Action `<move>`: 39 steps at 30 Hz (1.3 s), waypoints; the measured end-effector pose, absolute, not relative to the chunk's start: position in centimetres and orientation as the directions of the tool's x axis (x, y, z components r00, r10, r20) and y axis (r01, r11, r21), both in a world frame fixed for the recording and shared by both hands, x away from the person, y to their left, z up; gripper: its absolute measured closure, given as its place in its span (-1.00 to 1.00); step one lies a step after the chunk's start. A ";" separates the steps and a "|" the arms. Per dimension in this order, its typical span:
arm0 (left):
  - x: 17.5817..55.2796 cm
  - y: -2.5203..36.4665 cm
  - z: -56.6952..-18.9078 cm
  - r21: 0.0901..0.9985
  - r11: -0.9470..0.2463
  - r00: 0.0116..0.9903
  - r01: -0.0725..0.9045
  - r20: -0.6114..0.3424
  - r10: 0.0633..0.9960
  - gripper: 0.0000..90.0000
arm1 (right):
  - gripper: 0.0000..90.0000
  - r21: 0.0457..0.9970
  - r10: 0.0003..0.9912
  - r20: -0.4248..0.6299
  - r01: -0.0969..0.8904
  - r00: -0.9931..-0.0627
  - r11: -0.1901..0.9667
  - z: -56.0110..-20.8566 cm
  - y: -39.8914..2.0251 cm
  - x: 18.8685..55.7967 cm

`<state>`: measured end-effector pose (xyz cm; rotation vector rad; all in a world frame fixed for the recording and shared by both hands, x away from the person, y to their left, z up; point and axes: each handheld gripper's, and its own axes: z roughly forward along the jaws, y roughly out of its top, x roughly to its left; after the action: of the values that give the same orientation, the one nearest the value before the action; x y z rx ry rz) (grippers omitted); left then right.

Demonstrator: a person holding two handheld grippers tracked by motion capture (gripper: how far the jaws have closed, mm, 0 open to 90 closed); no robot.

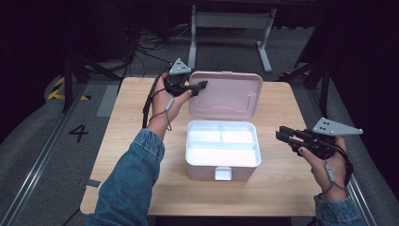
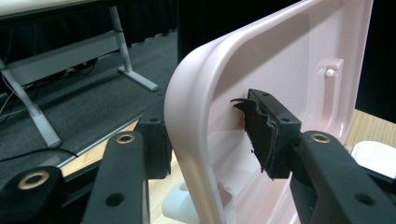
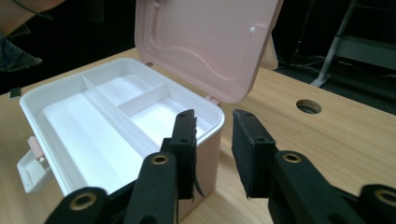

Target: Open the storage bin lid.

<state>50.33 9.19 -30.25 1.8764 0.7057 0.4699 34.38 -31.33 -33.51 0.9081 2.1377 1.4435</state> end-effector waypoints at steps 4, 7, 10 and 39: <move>50.9 8.9 -30.6 0.913 -0.311 0.747 0.264 0.010 0.665 0.12 | 0.49 0.914 0.710 0.019 0.301 -0.704 0.274 -33.8 -31.3 34.6; 51.4 8.6 -30.8 0.909 -0.307 0.741 0.282 -0.003 0.671 0.06 | 0.50 0.914 0.710 0.023 0.302 -0.704 0.270 -33.9 -31.4 34.7; 52.1 8.3 -31.2 0.900 -0.308 0.731 0.310 -0.019 0.682 -0.01 | 0.50 0.915 0.710 0.030 0.304 -0.704 0.264 -33.9 -31.5 34.7; 55.7 8.1 -34.8 0.868 -0.283 0.721 0.409 -0.117 0.683 -0.25 | 0.54 0.911 0.710 0.053 0.325 -0.703 0.254 -34.6 -32.0 35.2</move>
<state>55.65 8.14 -34.81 1.9168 0.8412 0.3405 35.25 -32.01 -34.58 0.9464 2.1631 1.4339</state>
